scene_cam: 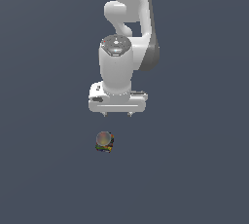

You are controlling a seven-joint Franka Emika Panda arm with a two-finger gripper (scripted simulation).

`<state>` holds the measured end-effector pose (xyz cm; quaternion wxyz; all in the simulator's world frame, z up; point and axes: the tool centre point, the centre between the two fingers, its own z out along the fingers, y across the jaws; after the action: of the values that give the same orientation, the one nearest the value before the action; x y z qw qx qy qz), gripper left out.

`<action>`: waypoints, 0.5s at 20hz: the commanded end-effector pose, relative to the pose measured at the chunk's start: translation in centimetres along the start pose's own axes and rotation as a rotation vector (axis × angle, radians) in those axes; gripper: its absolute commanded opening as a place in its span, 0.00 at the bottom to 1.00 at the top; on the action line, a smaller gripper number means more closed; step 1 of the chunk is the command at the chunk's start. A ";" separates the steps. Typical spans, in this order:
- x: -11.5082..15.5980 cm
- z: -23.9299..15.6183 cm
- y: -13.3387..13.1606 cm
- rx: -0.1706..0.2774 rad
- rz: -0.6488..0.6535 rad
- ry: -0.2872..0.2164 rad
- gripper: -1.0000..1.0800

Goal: Pick up the object and move it to a goal position.

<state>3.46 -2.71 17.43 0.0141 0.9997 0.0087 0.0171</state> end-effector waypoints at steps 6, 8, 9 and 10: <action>2.9 2.7 2.5 0.011 0.065 -0.016 0.96; 3.7 3.6 3.2 0.014 0.084 -0.020 0.96; 4.0 4.0 3.6 0.016 0.092 -0.022 0.96; 4.3 4.3 3.9 0.017 0.100 -0.024 0.96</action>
<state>7.40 -6.13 13.92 0.0062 0.9994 -0.0347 0.0071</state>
